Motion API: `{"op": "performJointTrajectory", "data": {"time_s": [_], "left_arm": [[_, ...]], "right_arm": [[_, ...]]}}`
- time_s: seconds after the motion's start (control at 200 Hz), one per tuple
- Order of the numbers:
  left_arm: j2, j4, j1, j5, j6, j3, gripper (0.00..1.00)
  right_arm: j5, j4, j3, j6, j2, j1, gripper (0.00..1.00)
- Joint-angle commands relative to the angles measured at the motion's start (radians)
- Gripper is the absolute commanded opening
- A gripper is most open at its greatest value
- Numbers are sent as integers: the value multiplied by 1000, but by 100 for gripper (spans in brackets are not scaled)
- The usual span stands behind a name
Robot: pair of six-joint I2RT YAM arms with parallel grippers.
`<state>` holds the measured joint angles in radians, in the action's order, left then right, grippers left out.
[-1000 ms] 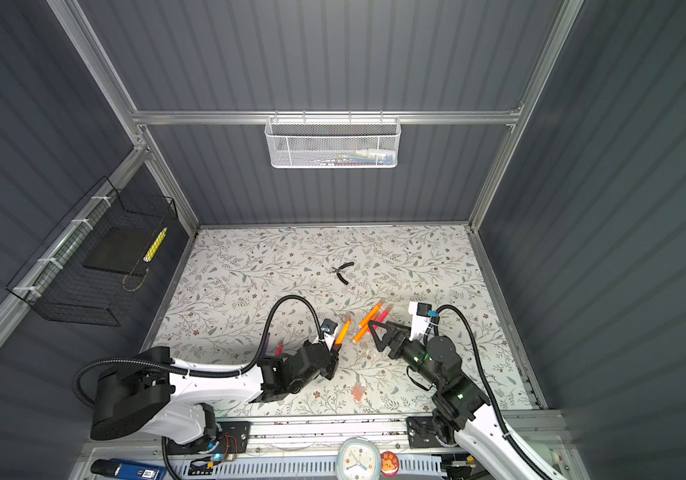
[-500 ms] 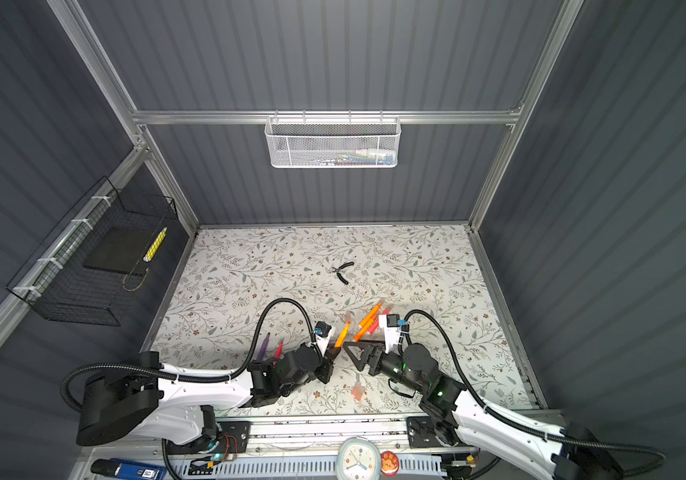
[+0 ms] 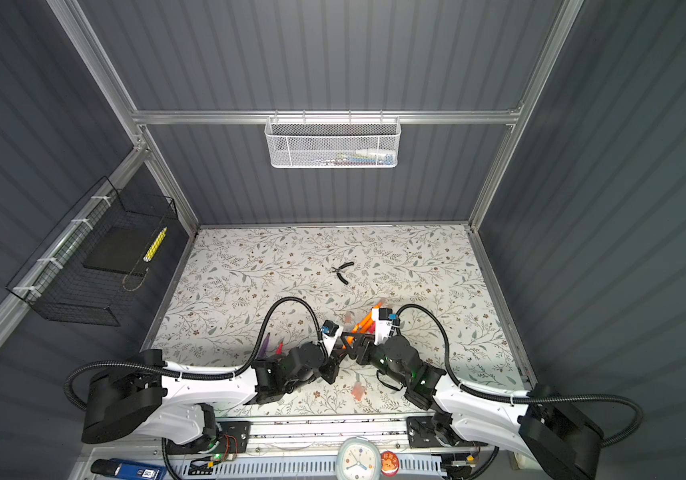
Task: Insert the pens into the pen caps
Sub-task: 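Lift the orange highlighter tip-up with the left gripper while the right gripper approaches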
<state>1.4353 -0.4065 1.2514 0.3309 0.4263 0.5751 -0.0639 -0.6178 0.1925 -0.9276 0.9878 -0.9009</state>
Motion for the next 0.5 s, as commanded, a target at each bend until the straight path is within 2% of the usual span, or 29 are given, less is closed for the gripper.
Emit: {"op": "performJointTrajectory", "data": {"time_s": [0.0,0.18,0.43,0.495], "left_arm": [[19,-1,3,-25,-8,28,0],[22,-2,3,-40,-11,31,0],[-7,-16,3,-46,-13,10,0],[-8,-25,3,-47,-14,4,10]], "right_arm": [[-52,0,18,-11,-6,-8,44],[-54,-29,20,-24,52,-7,41],[-74,-25,26,-52,69,-7,11],[-71,-42,15,-61,63,-7,8]]}}
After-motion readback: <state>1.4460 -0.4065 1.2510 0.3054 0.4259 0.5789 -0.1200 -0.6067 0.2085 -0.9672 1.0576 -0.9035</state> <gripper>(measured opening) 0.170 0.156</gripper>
